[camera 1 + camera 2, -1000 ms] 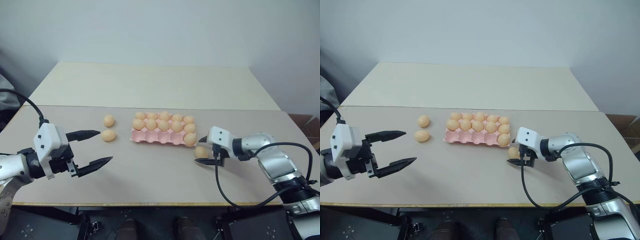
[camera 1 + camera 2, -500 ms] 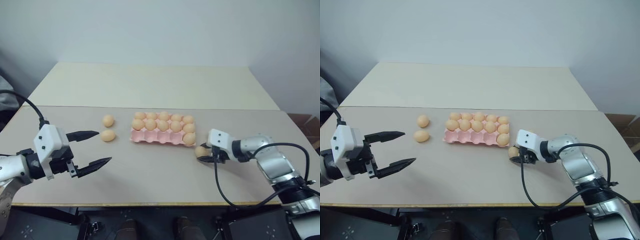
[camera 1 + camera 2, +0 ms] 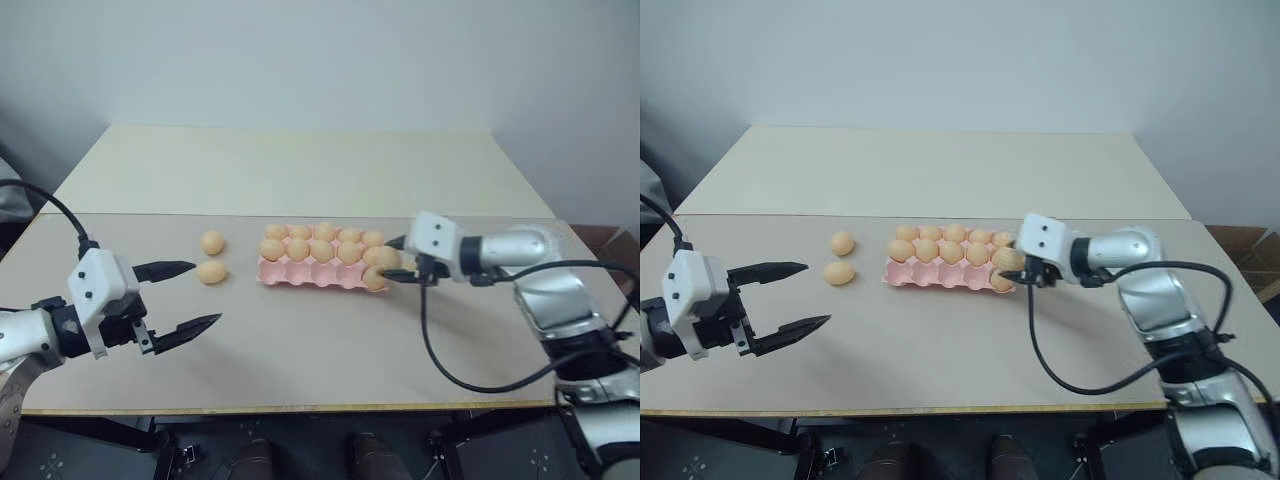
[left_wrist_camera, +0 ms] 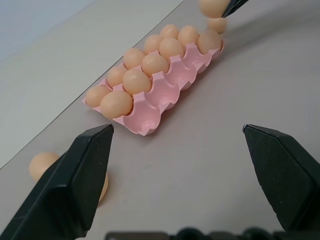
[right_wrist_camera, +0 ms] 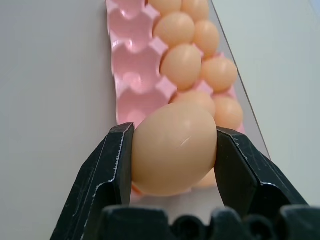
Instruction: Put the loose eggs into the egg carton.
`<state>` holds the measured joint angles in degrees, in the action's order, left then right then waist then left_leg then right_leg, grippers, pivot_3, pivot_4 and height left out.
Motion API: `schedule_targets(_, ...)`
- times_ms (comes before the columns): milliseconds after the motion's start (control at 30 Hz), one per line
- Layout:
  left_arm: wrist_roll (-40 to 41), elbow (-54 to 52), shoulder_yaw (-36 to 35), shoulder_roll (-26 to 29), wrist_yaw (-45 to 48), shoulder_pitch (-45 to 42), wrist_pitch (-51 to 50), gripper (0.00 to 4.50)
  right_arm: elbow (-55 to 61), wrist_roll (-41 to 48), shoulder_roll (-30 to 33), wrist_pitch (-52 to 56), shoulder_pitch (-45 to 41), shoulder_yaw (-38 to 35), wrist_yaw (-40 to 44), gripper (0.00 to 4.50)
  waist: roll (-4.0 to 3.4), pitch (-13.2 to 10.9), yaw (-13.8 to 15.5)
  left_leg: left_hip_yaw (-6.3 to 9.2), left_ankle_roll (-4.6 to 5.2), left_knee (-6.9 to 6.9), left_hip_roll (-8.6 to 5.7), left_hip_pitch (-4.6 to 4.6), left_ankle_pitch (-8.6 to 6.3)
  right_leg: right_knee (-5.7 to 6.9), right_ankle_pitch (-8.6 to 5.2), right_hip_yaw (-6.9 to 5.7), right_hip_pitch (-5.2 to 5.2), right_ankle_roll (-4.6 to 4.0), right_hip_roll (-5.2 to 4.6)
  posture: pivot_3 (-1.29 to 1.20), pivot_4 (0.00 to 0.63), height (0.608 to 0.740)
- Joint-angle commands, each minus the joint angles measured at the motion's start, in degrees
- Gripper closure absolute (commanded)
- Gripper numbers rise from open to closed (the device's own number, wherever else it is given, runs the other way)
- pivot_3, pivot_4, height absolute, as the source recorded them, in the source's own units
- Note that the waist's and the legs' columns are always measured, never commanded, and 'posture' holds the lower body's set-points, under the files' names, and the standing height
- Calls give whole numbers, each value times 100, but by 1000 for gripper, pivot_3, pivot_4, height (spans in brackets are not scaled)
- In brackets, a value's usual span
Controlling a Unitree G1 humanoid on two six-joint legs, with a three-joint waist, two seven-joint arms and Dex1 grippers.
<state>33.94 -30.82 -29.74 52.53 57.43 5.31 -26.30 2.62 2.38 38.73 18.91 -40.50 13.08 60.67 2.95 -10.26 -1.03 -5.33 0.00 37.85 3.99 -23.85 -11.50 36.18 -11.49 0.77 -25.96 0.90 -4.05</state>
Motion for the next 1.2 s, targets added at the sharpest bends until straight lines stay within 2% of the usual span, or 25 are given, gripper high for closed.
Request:
schedule_targets(33,-14,-53,-13,41,-28,-66,115,0,-284,-92,-306,-297,-258,180,-80,2239,0,0,9,0,0,0,0,-1,0,0,11,0,0,-18,0,0,150,740)
schedule_targets(267,-33,-117,-88,1,-44,46,124,0,-1049,-365,-671,-778,-557,493,-30,2239,0,0,24,0,0,0,-2,-13,0,-3,27,-1,-6,-29,-2,0,150,740)
schedule_targets(500,-11,-193,-198,-26,-82,207,132,0,-1374,-531,-712,-1147,-625,560,-1,20,0,0,14,0,0,0,1,-18,0,0,37,-2,-14,-17,2,0,150,740)
schedule_targets(733,-18,-165,-198,-15,-70,211,147,0,-1100,-510,-505,-1049,-494,330,-38,20,0,0,9,0,0,0,1,-19,0,-1,37,-2,-15,-17,1,0,150,740)
schedule_targets(967,-22,-107,-213,18,-7,195,174,0,-87,168,624,-590,383,-603,414,20,0,0,81,3,0,0,-4,-33,0,-12,36,-8,-18,-15,-6,0,150,740)
schedule_targets(1200,-42,41,-204,22,34,135,232,0,348,878,2016,-316,1573,-1950,974,20,0,0,81,2,0,0,-3,-27,0,-7,9,-7,-18,-16,-6,0,150,740)
